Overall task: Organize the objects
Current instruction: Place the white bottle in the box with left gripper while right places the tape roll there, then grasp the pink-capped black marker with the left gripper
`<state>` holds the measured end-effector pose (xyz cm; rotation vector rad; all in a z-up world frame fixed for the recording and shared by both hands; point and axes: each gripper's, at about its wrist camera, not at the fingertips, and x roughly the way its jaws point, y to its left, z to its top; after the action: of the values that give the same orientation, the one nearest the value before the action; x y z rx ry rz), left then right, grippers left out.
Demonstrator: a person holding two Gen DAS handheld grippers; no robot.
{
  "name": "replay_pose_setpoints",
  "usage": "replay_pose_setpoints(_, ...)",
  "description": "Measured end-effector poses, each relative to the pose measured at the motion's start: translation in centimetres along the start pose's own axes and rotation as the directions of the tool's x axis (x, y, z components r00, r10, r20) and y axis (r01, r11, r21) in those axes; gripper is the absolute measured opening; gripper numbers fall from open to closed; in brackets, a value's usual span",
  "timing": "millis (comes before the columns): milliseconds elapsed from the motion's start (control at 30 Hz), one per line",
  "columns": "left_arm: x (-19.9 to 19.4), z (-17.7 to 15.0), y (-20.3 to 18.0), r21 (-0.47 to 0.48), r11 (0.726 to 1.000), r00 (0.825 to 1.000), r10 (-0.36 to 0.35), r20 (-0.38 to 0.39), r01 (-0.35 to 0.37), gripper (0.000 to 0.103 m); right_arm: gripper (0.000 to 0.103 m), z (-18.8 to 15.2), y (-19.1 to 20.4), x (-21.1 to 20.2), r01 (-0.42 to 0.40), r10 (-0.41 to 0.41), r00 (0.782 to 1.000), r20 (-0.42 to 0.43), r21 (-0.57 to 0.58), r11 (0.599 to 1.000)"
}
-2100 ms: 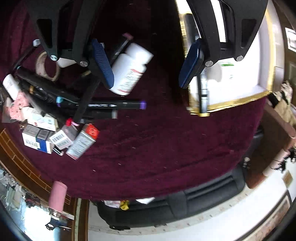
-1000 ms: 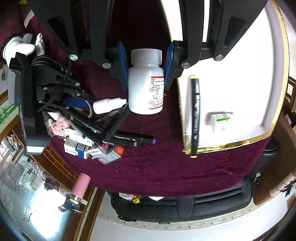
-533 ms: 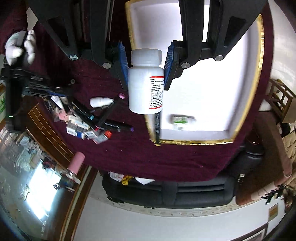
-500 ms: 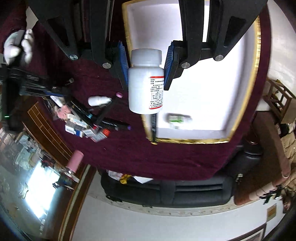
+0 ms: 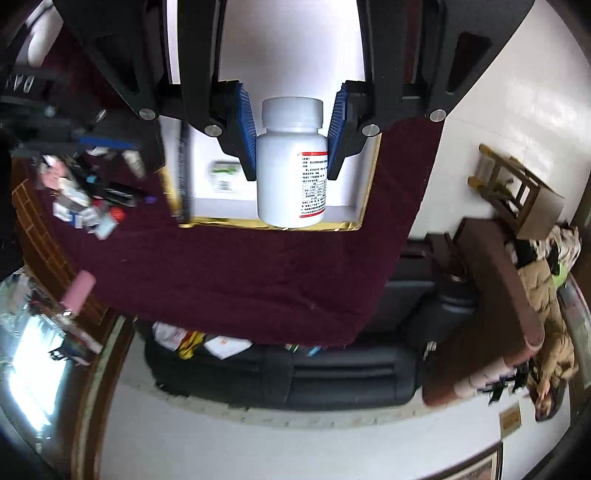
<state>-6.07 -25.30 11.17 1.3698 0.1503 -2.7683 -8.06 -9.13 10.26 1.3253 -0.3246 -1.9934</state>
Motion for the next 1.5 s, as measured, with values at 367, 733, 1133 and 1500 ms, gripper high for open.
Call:
replay_pose_setpoints(367,10.7,0.5,2.7,-0.058,0.997,0.987,-0.064,-0.149,0.056,0.03,0.009,1.1,-3.2,9.2,0.101,-0.092,0.992,-0.088,0.096,0.99)
replay_pose_setpoints(733,11.5,0.6,2.8,-0.103,0.991,0.986,-0.099,-0.132,0.085,0.04,0.039,1.8,-3.9,8.8,0.163,-0.158,0.986,-0.059,0.087,0.983)
replay_pose_setpoints(1133,4.1,0.1,1.8,-0.149,0.978,0.984,-0.16,-0.073,0.148,0.04,0.041,0.2,-1.5,-4.0,0.151,-0.145,0.975,0.17,-0.027,0.988)
replay_pose_setpoints(1500,-1.8,-2.7,-9.8,0.029,0.963,0.963,-0.268,-0.026,0.269,0.047,0.103,-11.0,-10.0,-22.7,0.285,-0.36,0.753,0.551,0.221,0.933)
